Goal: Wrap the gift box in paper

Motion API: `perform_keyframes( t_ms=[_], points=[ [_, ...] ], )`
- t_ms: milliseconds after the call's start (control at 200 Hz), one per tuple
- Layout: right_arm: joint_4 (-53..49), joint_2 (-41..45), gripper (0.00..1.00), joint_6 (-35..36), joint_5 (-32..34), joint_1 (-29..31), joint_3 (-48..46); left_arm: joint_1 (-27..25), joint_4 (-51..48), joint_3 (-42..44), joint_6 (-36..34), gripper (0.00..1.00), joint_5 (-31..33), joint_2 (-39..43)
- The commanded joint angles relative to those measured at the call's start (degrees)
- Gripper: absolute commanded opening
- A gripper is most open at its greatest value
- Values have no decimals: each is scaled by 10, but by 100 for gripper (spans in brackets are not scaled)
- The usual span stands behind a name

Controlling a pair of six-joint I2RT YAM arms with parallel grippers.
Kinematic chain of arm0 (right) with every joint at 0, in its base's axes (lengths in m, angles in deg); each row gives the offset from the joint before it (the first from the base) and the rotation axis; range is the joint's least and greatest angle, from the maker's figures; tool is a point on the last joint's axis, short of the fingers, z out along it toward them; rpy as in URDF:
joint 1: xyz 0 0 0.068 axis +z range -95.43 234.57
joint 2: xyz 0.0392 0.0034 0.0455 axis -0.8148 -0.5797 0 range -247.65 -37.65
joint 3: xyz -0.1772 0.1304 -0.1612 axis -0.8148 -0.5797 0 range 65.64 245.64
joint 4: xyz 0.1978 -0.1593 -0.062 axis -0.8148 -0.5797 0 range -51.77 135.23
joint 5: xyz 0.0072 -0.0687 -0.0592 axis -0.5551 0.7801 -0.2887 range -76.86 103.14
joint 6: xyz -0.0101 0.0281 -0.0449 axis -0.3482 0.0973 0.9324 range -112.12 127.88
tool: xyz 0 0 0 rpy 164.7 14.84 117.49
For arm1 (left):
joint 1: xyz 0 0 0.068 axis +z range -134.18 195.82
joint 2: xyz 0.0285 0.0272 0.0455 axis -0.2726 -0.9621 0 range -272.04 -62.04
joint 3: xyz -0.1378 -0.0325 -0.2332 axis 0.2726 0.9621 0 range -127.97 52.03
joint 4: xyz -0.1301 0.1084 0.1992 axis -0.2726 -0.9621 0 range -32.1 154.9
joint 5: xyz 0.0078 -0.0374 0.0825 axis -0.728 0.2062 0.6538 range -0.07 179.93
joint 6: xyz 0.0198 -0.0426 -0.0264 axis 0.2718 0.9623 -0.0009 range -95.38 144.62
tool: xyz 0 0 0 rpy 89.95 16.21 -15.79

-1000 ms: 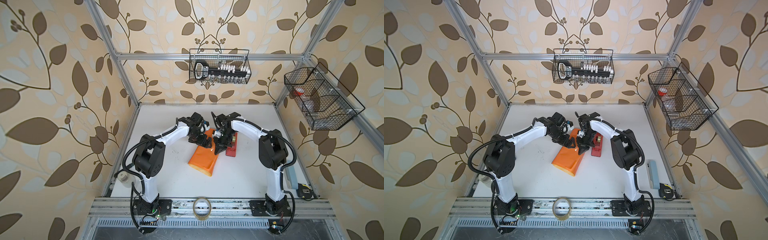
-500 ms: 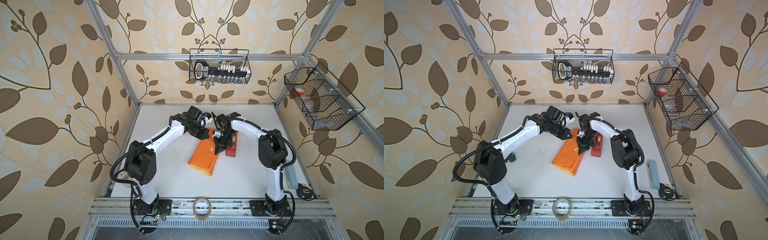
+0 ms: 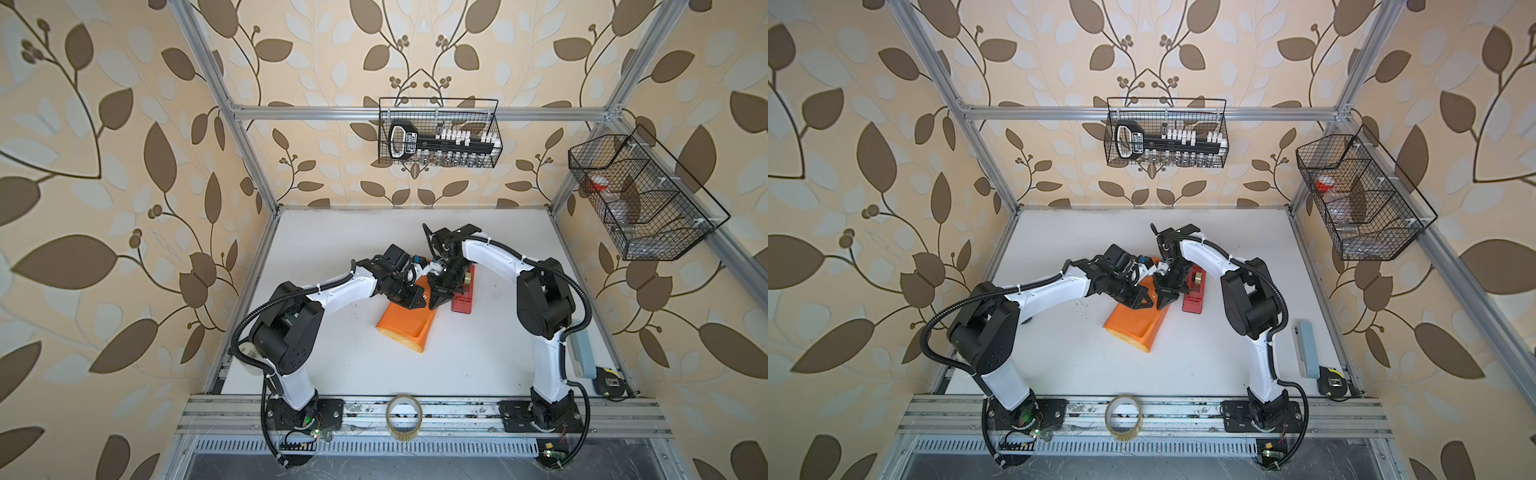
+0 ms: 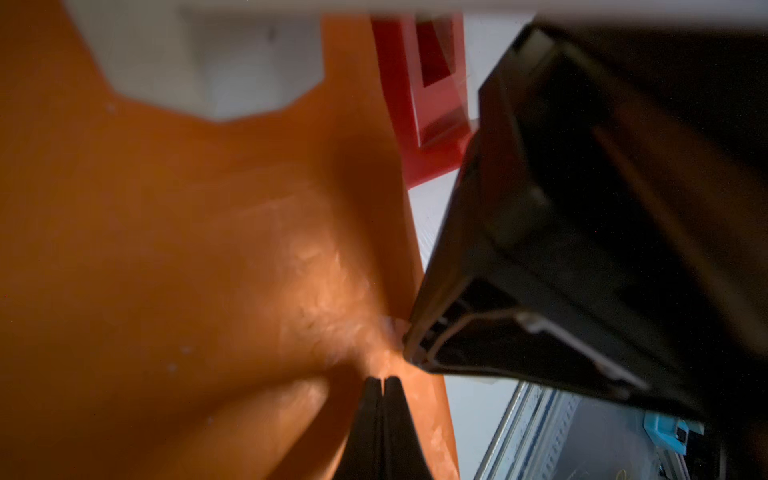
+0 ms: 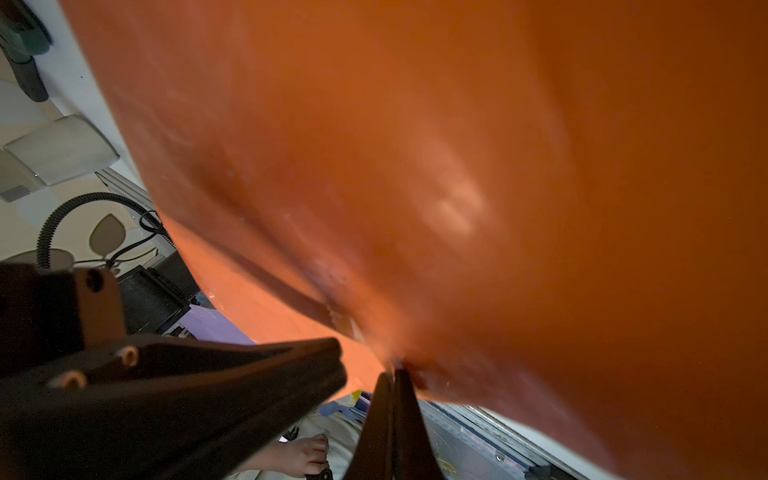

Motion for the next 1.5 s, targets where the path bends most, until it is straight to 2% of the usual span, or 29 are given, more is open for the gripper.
perform_keyframes(
  t_ms=[0, 185, 510, 735, 1075, 1340, 1495],
  points=[
    [25, -42, 0, 11, 67, 3, -7, -3, 70, 5, 12, 0, 9, 23],
    [26, -42, 0, 11, 69, 3, -10, -6, 94, 6, 6, 0, -9, 18],
    [26, -45, 0, 12, 68, 3, -6, -22, 83, 26, -1, 0, -1, 14],
    [27, -45, 0, 11, 70, 3, -7, -22, 77, 34, -15, 0, 26, 12],
    [43, -11, 0, -2, 60, -3, -11, -22, 70, 53, -46, 0, 106, -7],
    [46, 31, 13, -12, 57, -4, -21, -28, 60, 46, -55, 0, 135, -21],
    [71, 75, 20, -24, 56, -15, -62, -31, 48, 40, -55, 0, 140, -32]
  ],
)
